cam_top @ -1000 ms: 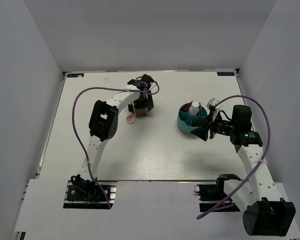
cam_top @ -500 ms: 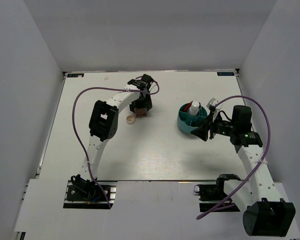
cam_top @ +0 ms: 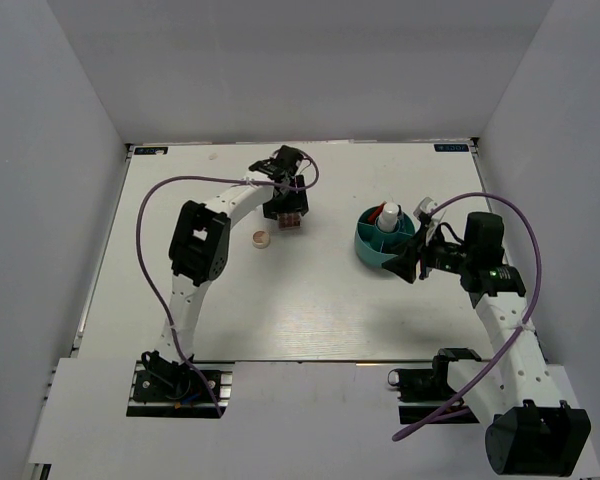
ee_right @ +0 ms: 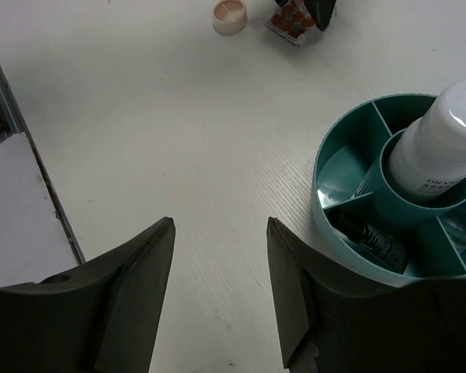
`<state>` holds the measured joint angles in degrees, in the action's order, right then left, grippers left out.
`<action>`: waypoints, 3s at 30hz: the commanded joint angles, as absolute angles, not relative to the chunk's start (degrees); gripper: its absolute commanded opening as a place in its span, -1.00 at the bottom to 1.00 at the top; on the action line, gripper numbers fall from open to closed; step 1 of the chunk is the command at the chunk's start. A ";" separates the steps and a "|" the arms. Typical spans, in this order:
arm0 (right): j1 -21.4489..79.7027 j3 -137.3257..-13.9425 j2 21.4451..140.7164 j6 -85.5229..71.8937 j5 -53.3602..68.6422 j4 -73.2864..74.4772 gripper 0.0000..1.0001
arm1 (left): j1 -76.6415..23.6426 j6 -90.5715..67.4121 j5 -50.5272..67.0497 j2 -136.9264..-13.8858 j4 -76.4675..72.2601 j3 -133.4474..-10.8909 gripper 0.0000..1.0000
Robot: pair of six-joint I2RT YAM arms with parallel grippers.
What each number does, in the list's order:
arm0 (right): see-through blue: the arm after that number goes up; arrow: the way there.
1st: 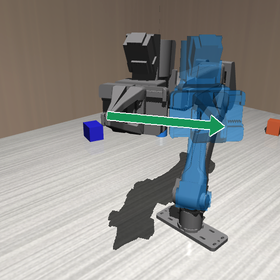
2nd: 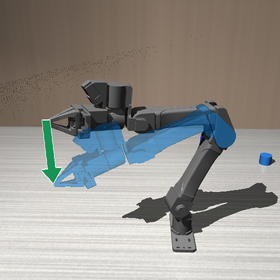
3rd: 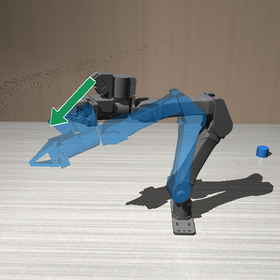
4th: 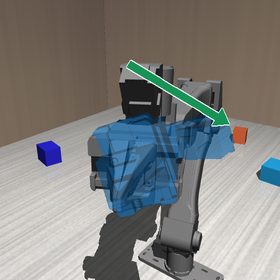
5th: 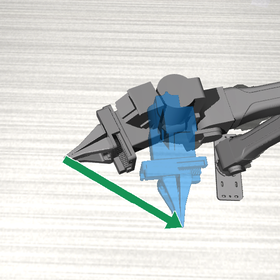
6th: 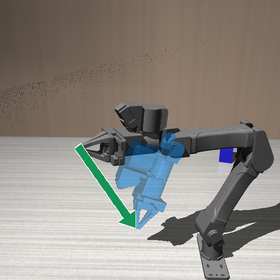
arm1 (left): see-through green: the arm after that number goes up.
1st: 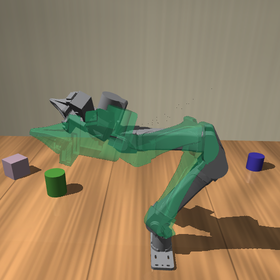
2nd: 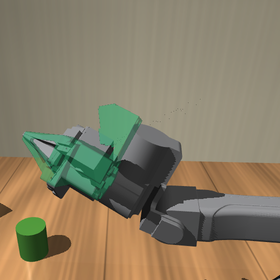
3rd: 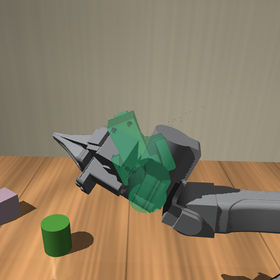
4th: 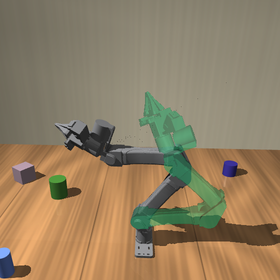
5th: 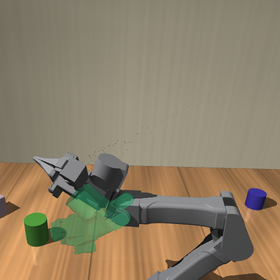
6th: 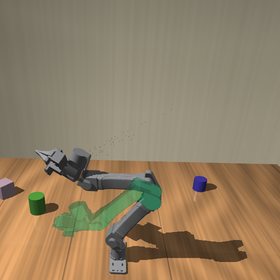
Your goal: Organize the makeup
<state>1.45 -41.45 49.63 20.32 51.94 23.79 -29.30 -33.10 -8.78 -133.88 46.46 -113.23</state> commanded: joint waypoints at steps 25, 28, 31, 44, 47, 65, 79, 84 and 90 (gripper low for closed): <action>1.05 -40.08 38.67 8.97 33.49 13.80 -1.00 | -38.85 -25.58 28.12 -98.43 -20.47 -70.75 -1.00; 1.05 -39.55 37.44 8.35 32.35 13.62 -1.00 | -40.17 -24.79 29.44 -100.02 -26.87 -69.70 -1.00; 1.05 -39.29 36.56 7.82 31.47 13.80 -1.00 | -41.39 -25.31 29.79 -103.26 -31.28 -70.75 -1.00; 1.14 -38.06 34.54 7.29 29.00 13.27 -1.00 | -43.51 -26.55 33.83 -111.97 -42.72 -74.69 -1.00; 0.97 -37.88 34.45 7.29 28.65 13.18 -1.00 | -43.51 -26.54 34.89 -113.90 -42.63 -75.67 -1.00; 0.88 -37.27 33.05 6.86 26.72 12.39 -1.00 | -43.51 -26.98 36.83 -118.39 -46.76 -74.36 -1.00; 0.97 -37.18 33.40 7.03 26.54 12.30 -1.00 | -42.45 -25.75 35.60 -119.09 -45.44 -72.60 -0.97; 0.88 -37.09 33.49 7.12 26.63 12.30 -1.00 | -42.45 -24.70 33.76 -118.74 -44.48 -72.69 -0.75; 0.88 -37.00 33.49 7.12 26.81 12.22 -1.00 | -42.45 -22.85 30.68 -117.95 -42.54 -72.33 -0.33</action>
